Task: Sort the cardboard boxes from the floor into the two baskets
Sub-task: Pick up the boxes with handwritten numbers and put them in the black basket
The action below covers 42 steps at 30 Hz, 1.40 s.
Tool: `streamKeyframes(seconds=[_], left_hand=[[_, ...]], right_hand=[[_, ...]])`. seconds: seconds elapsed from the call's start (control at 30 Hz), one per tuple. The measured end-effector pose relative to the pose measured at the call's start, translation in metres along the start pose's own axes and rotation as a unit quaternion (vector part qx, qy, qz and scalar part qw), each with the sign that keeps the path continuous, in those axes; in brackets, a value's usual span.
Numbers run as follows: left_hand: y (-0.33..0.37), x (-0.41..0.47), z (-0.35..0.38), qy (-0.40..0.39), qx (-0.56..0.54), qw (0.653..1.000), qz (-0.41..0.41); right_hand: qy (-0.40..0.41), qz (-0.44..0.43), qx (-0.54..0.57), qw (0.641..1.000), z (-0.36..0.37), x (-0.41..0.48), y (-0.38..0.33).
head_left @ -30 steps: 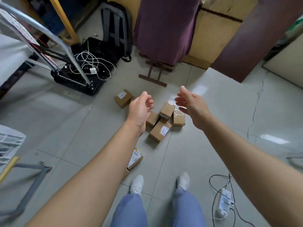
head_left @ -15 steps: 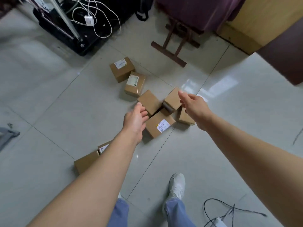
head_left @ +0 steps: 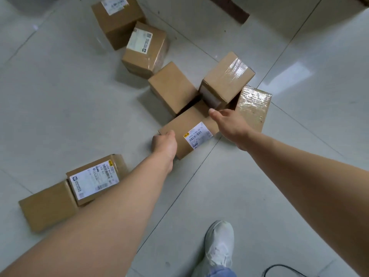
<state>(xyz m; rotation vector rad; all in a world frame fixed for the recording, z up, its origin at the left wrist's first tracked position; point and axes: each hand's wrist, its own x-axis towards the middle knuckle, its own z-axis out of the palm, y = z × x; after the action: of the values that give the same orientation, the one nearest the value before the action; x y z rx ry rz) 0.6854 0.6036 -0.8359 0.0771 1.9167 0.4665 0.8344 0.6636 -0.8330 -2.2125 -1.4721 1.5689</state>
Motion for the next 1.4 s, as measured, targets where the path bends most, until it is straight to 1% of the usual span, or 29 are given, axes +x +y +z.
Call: streamKeyframes(seconds=[0.13, 0.23, 0.3, 0.4, 0.53, 0.67, 0.8, 0.87, 0.97, 1.07, 1.17, 1.3, 1.4], left_hand=[[-0.018, 0.038, 0.016, -0.004, -0.026, 0.999, -0.024], [-0.021, 0.057, 0.025, -0.032, -0.064, 0.996, -0.051], [-0.019, 0.063, 0.027, -0.051, -0.082, 0.994, -0.056], [-0.017, 0.063, 0.022, -0.053, -0.092, 0.993, -0.058], [-0.013, 0.037, 0.001, -0.036, -0.096, 0.992, -0.071], [0.006, -0.009, -0.033, -0.014, -0.108, 0.992, -0.066], [0.039, -0.071, -0.080, 0.010, -0.118, 0.992, -0.031], [0.061, -0.107, -0.106, 0.015, -0.121, 0.993, -0.010], [0.098, -0.169, -0.150, 0.029, -0.125, 0.991, 0.034], [0.131, -0.229, -0.199, 0.037, -0.146, 0.986, 0.065], [0.158, -0.291, -0.249, 0.022, -0.179, 0.981, 0.073], [0.185, -0.370, -0.314, 0.008, -0.188, 0.979, 0.084], [0.199, -0.415, -0.361, 0.001, -0.180, 0.979, 0.100]], right_hand=[[0.016, 0.017, -0.009, 1.000, 0.026, 0.035, 0.024], [0.019, 0.028, -0.017, 0.999, 0.038, 0.052, 0.038], [0.020, 0.037, -0.002, 0.999, 0.043, 0.059, 0.043], [0.037, 0.069, 0.006, 0.997, 0.048, 0.054, 0.041], [0.045, 0.091, -0.009, 0.995, 0.045, 0.018, 0.017], [0.040, 0.097, -0.036, 0.994, 0.023, -0.032, -0.028], [0.026, 0.079, -0.015, 0.996, -0.007, -0.092, -0.085], [0.029, 0.066, 0.017, 0.997, -0.023, -0.125, -0.119], [0.033, 0.073, 0.084, 0.993, -0.049, -0.179, -0.172], [0.043, 0.089, 0.129, 0.987, -0.077, -0.234, -0.218], [0.058, 0.074, 0.146, 0.985, -0.098, -0.295, -0.268], [0.073, 0.051, 0.173, 0.981, -0.112, -0.374, -0.332], [0.066, 0.050, 0.174, 0.981, -0.112, -0.426, -0.371]])
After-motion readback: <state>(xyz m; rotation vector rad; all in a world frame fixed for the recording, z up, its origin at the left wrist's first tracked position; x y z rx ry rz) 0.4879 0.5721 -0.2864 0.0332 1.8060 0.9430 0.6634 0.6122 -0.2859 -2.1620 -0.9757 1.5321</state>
